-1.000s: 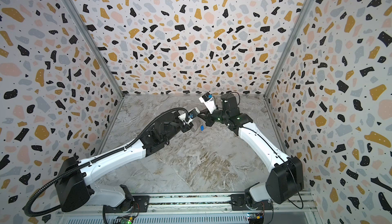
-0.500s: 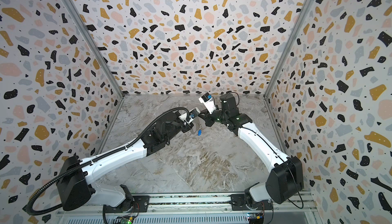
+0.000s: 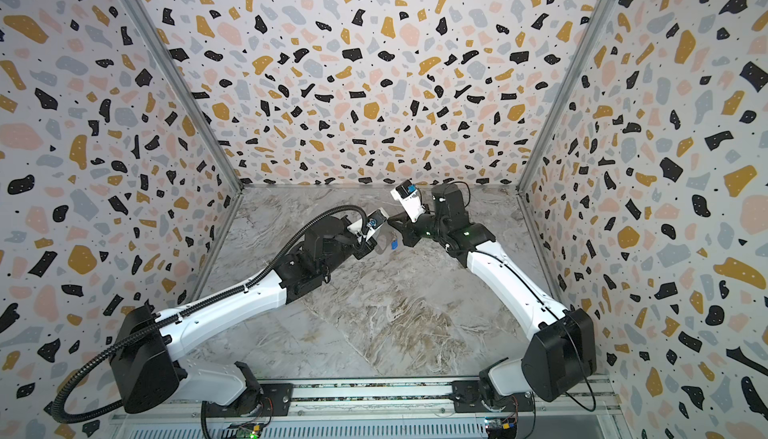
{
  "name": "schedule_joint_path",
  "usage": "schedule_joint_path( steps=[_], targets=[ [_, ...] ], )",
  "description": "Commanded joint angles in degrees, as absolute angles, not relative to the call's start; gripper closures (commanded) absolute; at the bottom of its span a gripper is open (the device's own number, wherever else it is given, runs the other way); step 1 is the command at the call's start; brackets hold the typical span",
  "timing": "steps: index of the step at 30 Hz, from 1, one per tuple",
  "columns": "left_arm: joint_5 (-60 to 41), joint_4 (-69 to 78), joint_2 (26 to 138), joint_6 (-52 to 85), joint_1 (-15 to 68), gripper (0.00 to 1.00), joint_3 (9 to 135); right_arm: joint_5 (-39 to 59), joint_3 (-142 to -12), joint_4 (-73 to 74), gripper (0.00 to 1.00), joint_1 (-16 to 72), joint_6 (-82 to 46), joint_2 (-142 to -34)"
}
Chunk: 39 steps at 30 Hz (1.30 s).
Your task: Remove the keys from the keyring
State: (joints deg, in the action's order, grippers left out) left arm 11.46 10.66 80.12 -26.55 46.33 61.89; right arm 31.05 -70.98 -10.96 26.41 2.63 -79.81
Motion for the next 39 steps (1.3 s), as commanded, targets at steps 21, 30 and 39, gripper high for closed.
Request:
schedule_joint_path(
  steps=[21, 30, 39],
  targets=[
    [0.8, 10.0, 80.8, -21.3, 44.3, 1.0, 63.5, 30.1, -57.7, 14.3, 1.0, 26.3, 8.6, -70.0],
    [-6.4, 8.7, 79.9, -19.3, 42.4, 1.0, 63.0, 35.2, -52.6, 24.6, 1.0, 26.2, 13.5, -69.8],
    [-9.8, 10.5, 75.6, -17.3, 38.5, 0.74, 60.1, 40.8, -50.8, 28.6, 1.0, 25.0, 17.1, -70.3]
  ],
)
